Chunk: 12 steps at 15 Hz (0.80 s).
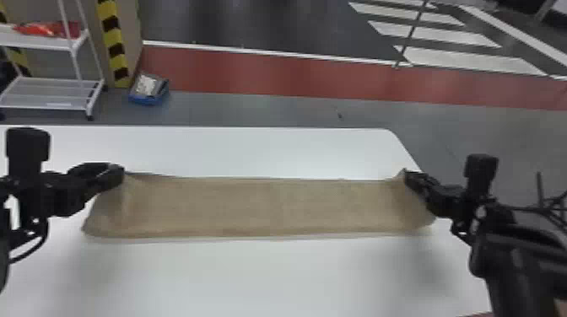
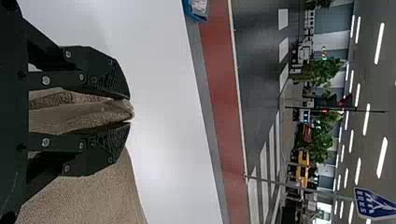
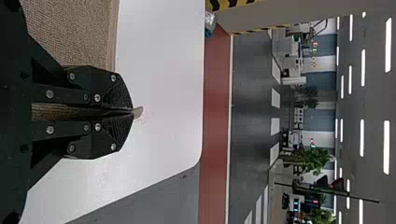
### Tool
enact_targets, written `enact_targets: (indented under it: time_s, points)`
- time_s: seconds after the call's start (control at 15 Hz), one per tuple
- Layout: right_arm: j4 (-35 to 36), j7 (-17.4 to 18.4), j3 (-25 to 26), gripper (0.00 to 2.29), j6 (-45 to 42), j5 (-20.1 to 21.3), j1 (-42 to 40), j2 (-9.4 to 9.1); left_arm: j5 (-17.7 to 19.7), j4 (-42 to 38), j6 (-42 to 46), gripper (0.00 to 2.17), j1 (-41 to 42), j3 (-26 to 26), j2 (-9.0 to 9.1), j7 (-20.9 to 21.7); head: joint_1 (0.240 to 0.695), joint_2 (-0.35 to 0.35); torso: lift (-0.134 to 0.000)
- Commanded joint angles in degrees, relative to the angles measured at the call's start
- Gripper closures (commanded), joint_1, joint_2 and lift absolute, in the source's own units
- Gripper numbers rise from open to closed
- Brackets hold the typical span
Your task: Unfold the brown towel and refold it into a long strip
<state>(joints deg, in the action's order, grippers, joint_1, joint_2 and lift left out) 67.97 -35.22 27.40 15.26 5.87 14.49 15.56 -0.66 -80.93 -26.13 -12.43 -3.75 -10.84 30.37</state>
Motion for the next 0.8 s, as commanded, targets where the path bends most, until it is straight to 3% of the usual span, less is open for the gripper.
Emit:
enact_targets:
  time_s: [0.0,0.13,0.2,0.27,0.4,0.53,0.73]
  points:
    - [0.06,0.59,0.55,0.75,-0.53,0.02,0.1,0.17,0.05,-1.6,0.15,0.0,1.18,-2.49,-0.41,0.3,0.695,-0.214,-0.123]
    - [-0.03,1.03,0.99,0.6,-0.88,-0.07,-0.08,0.26,0.23,-4.15,-0.2,0.02,3.55,-5.04,-0.68,0.65,0.695,-0.208,-0.123]
    - [0.06,1.3,1.43,0.33,-1.23,-0.16,-0.17,0.26,0.23,-5.46,-0.2,0.02,4.61,-5.48,-0.76,0.65,0.695,-0.203,-0.123]
    - [0.06,1.3,1.52,0.2,-1.58,-0.33,-0.34,0.26,0.31,-6.87,-0.38,0.02,6.19,-6.89,-0.76,0.74,0.695,-0.195,-0.123]
    - [0.67,1.3,2.22,0.17,-1.58,-0.77,-0.78,0.17,1.37,-9.33,-4.07,0.03,8.3,-8.38,-0.94,2.32,0.695,-0.189,-0.123]
    - [0.85,1.3,2.4,0.17,-1.41,-1.04,-1.13,0.26,5.32,-10.03,-6.18,0.03,9.62,-10.05,-0.85,3.38,0.695,-0.188,-0.123]
    - [4.45,0.51,2.57,0.17,0.0,-3.76,-4.03,0.0,8.49,-12.14,-6.53,0.03,11.9,-11.28,0.03,2.41,0.695,-0.191,-0.123]
